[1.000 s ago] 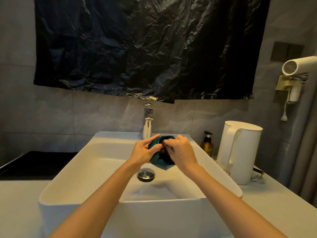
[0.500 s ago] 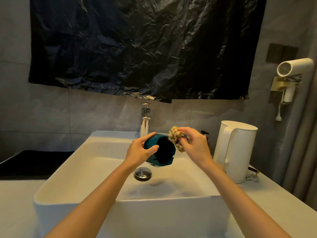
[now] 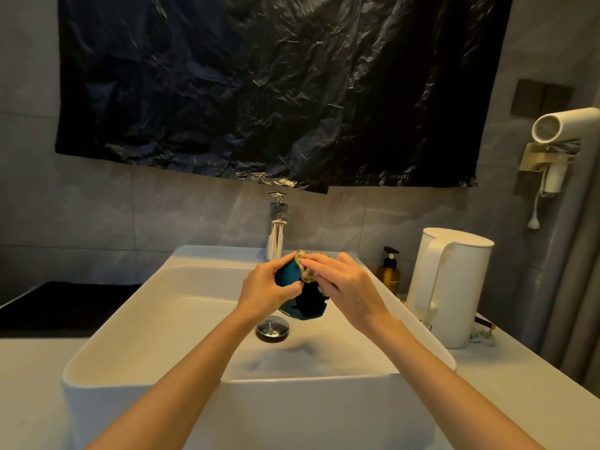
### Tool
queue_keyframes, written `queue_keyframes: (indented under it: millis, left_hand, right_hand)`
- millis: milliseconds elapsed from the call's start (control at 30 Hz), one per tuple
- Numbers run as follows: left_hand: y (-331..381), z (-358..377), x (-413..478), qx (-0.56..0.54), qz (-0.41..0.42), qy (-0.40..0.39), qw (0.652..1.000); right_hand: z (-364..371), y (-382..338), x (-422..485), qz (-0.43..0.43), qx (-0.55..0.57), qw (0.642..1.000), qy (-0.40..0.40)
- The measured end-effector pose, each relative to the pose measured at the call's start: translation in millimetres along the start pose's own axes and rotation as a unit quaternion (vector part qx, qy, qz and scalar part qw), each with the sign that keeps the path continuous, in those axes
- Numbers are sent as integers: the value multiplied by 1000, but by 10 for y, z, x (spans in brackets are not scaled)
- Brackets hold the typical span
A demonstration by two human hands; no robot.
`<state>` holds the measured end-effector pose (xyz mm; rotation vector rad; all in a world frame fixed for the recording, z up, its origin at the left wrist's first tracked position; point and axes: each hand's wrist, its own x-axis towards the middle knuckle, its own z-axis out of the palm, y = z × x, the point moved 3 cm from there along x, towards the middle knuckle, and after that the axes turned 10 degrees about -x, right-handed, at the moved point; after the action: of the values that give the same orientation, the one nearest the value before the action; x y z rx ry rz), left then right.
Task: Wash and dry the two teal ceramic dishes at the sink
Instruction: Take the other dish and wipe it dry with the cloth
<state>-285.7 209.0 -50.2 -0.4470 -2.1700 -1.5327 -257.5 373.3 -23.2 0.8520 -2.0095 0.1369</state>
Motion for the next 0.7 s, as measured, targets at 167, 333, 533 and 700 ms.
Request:
queue_keyframes:
  millis: [167,333,533,700]
  left_hand:
    - [41,-33,-28,30,13,27,999]
    - [79,-20,-44,43,29,28,998]
    - [101,-45,-52,20,29,36,999]
    - [75,-32,-24,-19,13,22,999]
  right_hand:
    - [-1,138,27,99,27,993,-55]
    - [-23,-105,44,10,38,998,-53]
    - [53,138,31,135,42,987,-72]
    - [37,7,25,101,40,994,-20]
